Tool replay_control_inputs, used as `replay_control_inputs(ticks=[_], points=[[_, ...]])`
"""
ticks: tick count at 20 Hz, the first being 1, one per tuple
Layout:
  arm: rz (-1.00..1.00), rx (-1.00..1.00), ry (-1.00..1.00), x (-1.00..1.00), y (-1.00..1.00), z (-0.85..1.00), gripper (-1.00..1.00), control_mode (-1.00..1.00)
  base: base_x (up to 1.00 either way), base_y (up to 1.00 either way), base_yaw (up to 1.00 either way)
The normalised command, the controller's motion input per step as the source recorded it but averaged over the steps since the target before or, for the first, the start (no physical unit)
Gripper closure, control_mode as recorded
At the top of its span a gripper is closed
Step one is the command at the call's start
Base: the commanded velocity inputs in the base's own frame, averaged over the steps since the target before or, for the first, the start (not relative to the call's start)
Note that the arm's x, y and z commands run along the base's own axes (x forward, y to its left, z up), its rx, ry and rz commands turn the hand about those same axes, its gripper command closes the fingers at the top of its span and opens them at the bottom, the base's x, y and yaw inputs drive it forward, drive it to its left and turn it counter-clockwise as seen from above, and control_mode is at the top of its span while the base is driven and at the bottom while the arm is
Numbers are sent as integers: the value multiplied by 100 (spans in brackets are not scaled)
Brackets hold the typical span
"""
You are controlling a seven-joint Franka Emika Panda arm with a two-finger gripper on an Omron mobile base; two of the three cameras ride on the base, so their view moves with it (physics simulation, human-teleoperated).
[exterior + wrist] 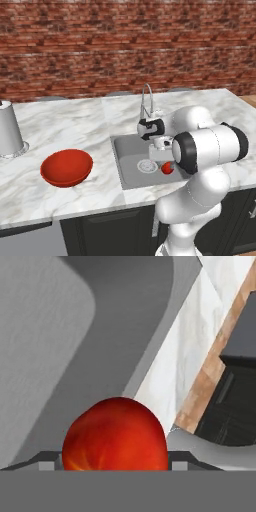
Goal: Remove the tomato and eggplant from the sink. Then move the bowl and cup from the counter to the sink for washing.
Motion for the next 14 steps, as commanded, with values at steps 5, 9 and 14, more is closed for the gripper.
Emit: replay_control_inputs(ticks=[5, 9, 14], points=[[23, 0, 1, -31, -23, 10, 100, -100, 0, 0, 0], [23, 0, 0, -27, -27, 8, 100, -100, 0, 0, 0], [22, 0, 0, -20, -29, 10, 100, -100, 0, 0, 0]])
